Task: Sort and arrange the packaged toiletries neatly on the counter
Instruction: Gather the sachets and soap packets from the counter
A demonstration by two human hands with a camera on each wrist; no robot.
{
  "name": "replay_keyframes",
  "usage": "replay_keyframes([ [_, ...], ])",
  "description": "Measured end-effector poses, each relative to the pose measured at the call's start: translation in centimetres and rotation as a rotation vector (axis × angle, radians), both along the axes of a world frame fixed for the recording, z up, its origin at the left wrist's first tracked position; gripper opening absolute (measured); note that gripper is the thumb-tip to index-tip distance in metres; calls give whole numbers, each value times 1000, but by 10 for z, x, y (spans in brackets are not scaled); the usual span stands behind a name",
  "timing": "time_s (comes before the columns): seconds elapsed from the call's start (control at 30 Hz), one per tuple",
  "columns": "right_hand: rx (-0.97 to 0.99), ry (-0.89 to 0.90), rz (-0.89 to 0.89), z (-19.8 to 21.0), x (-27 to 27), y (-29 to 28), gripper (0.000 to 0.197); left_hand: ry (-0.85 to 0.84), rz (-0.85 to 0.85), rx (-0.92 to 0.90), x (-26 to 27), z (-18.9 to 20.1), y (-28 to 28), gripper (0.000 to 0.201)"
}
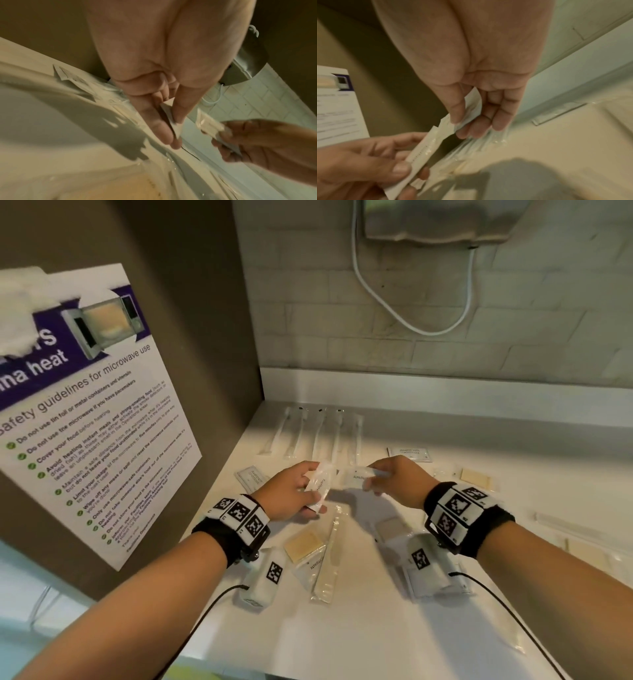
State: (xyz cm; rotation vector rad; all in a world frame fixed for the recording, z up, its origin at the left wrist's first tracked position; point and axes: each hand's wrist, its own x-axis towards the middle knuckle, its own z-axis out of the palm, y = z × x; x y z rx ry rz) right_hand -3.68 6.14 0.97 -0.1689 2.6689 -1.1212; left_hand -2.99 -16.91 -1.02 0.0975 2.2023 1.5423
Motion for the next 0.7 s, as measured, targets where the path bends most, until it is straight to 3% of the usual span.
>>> replay_keyframes([
  [0.17,-88,75,12,14,4,-19,27,11,12,107,12,6,11,44],
  [0.47,-209,-33,-3,8,10,-19,14,76,30,41,12,13,12,40],
  [0.7,-112,0,24,7,6,-21,7,86,43,28,13,2,6,28],
])
